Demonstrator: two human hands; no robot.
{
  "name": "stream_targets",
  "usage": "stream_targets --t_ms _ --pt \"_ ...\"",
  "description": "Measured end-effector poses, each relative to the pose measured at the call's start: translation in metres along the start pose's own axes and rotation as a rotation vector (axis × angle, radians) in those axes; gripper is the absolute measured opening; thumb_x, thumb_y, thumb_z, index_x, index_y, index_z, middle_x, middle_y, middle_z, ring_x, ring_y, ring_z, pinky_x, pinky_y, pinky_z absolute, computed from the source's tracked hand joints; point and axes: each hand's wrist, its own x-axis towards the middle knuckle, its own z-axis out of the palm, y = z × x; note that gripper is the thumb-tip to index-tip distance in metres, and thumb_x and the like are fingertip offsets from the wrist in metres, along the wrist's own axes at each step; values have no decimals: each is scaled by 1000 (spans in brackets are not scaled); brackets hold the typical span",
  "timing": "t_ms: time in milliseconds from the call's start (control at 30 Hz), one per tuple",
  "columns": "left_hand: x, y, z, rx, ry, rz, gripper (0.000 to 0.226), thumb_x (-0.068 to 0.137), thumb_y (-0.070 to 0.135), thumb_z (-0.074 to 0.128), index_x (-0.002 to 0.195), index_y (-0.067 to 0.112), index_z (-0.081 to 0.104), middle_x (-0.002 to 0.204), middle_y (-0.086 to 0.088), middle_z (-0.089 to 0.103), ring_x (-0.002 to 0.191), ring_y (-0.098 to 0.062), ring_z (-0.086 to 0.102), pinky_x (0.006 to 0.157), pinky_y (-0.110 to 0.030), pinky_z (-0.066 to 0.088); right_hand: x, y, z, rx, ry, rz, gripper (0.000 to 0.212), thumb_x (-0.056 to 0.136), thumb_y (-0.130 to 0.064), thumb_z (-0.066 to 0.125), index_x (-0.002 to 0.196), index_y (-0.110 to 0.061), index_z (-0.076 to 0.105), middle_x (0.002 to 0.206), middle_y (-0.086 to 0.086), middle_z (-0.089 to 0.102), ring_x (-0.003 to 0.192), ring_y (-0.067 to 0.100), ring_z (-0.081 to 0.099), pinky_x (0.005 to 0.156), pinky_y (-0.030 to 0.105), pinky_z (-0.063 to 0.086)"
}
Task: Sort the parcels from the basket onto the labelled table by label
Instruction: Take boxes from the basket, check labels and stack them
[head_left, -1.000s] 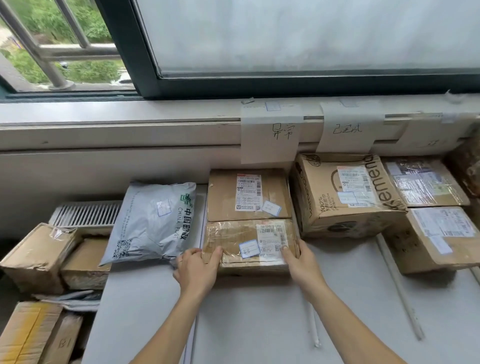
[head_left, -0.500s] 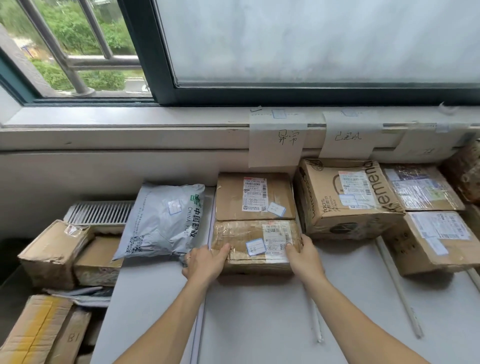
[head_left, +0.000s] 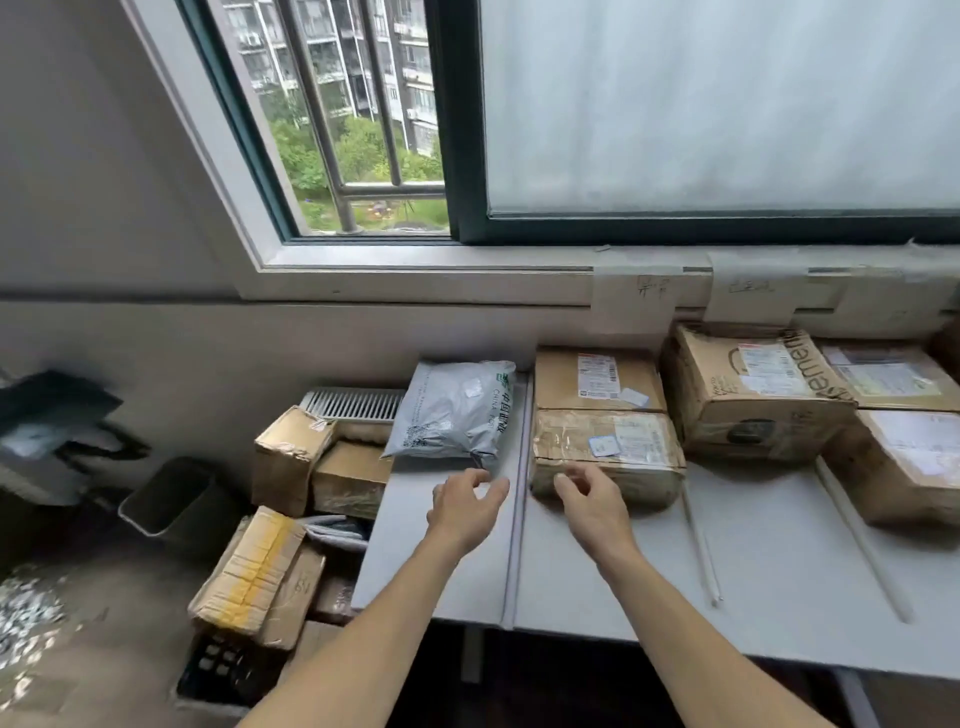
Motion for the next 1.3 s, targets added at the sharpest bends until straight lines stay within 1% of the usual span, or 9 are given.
stream_targets --t_ms 100,267,433,567,700,800,967,1167,1300 --pt "-31 -32 -39 -5 60 -16 71 80 66 56 131 18 65 135 -1 66 133 -24 53 114 -47 40 -42 -11 44 54 -96 -45 26 99 -22 63 122 -11 68 113 3 71 108 20 65 99 35 50" --pt "-78 -87 -95 -26 116 -61 49 98 43 64 134 11 63 132 -4 66 125 -23 58 111 -43 44 -101 -17 116 47 -268 -73 26 99 -23 64 123 -12 67 114 2 69 111 18 64 94 29 47" --pt "-111 -134 -133 -85 157 -122 34 94 44 66 120 22 67 117 7 68 116 -17 62 105 -41 51 -138 -19 170 -21 -409 -69 26 98 -24 62 122 -15 67 115 3 70 106 16 64 91 30 50" --pt "-116 -168 -162 -104 180 -198 44 97 40 66 135 18 61 130 2 64 121 -17 59 107 -36 48 -144 -26 202 -67 -448 -62 27 98 -27 62 123 -18 66 112 0 69 102 12 63 85 27 48" --pt "-99 -203 -186 -127 185 -244 45 97 39 68 135 17 60 128 2 63 117 -15 58 94 -26 43 -138 -34 234 -83 -466 -28 32 99 -29 62 129 -19 65 113 -1 68 103 12 64 84 27 52" --pt "-77 -234 -196 -156 174 -303 46 96 38 70 134 15 61 130 -2 64 118 -17 58 95 -27 45 -135 -33 259 -118 -489 25 34 101 -29 61 134 -19 61 121 1 67 108 13 63 88 27 53" --pt "-36 -286 -208 -139 122 -410 58 87 53 68 137 24 58 140 0 58 132 -23 48 115 -40 40 -136 -32 306 -210 -534 138 41 101 -34 61 140 -20 56 129 1 65 112 12 62 92 26 49" --pt "14 -324 -234 -22 185 -547 91 85 55 74 155 19 30 160 -7 20 148 -33 18 120 -50 21 -134 -55 354 -261 -594 200 60 104 -35 58 158 -20 37 151 2 51 131 13 50 100 25 39" --pt "47 -360 -250 -80 178 -614 111 78 57 81 160 16 17 165 -9 12 152 -35 12 124 -54 19 -129 -55 387 -287 -571 229 57 103 -36 59 155 -23 40 146 2 55 118 7 50 101 26 40"
